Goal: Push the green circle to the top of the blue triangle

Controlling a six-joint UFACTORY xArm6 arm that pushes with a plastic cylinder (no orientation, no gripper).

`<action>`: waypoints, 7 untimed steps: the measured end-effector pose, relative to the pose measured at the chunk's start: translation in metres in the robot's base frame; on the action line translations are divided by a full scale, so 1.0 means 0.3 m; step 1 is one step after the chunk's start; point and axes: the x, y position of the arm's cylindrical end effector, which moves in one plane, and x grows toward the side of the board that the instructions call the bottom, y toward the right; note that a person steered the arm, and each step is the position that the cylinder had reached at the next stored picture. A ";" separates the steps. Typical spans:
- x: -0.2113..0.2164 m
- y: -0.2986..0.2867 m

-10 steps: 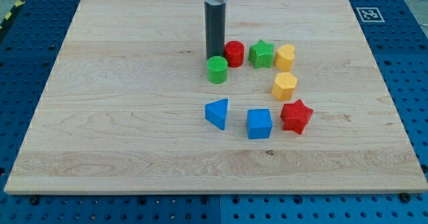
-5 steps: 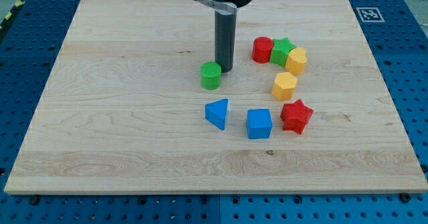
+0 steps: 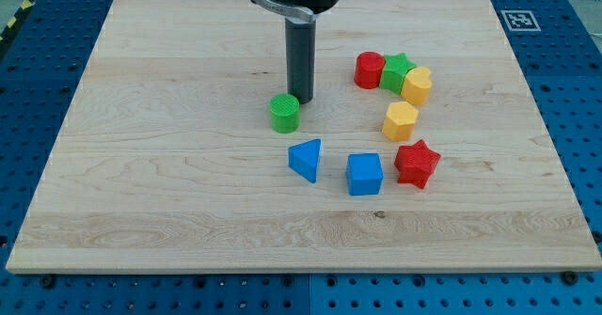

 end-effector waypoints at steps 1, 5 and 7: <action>0.000 -0.055; 0.099 -0.169; 0.107 -0.164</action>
